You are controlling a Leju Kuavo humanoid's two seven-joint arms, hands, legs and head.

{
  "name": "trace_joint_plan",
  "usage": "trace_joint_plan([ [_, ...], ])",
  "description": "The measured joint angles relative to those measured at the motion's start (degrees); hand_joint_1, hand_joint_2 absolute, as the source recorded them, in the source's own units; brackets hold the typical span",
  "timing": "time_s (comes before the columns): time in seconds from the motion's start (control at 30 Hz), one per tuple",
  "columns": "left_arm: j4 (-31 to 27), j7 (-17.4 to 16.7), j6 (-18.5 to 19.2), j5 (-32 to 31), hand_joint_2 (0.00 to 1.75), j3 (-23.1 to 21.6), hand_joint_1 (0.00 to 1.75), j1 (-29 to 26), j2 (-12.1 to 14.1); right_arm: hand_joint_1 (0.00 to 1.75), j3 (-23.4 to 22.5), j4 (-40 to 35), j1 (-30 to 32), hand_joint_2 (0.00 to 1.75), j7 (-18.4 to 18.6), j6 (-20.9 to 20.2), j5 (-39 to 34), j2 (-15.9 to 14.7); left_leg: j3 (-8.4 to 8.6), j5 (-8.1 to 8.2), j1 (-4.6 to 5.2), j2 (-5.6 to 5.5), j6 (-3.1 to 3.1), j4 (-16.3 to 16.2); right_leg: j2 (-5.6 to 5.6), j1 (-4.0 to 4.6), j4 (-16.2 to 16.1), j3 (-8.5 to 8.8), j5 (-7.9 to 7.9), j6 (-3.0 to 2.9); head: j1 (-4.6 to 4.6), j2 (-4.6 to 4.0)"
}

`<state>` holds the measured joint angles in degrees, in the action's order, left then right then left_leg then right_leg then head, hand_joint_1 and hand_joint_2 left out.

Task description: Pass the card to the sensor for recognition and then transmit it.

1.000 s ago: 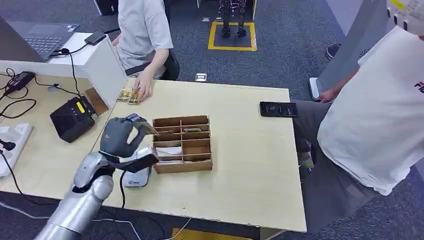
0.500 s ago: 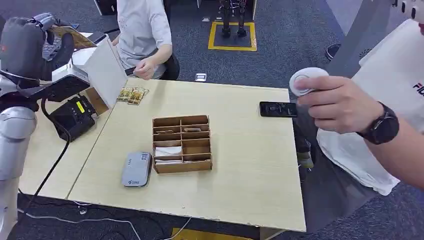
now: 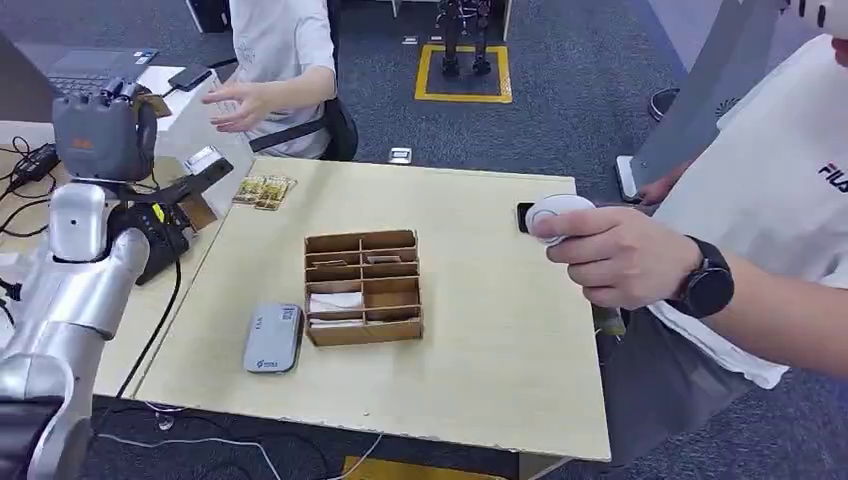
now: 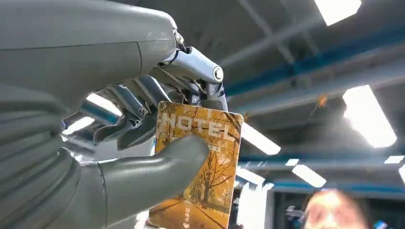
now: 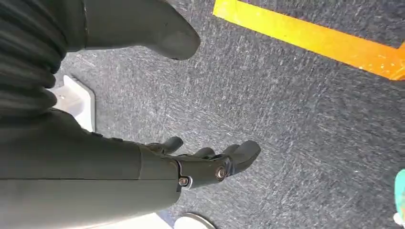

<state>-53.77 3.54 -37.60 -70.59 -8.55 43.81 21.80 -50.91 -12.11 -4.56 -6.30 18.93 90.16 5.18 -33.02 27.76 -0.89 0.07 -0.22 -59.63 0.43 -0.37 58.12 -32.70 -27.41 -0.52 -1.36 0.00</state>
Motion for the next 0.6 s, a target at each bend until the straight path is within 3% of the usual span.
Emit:
trace_joint_plan([
  [0.23,12.5,-0.7,-1.6,-1.3,1.75,2.2,1.75,0.8,-1.6,0.00,1.0,0.0,0.0,1.75,0.2,-0.1,0.0,0.0,-0.08,0.01,0.00,-0.02,0.00,0.0,0.00,0.00,0.0,-0.10,-0.01,0.00,0.00,0.00],
  [0.6,17.0,-0.4,-1.6,-1.4,1.75,3.1,1.75,1.3,-2.6,0.00,1.2,0.0,0.0,1.75,0.0,0.0,0.0,0.0,-0.13,0.00,0.00,-0.02,0.00,0.0,-0.02,0.00,0.0,-0.13,0.00,0.00,0.00,0.00],
])
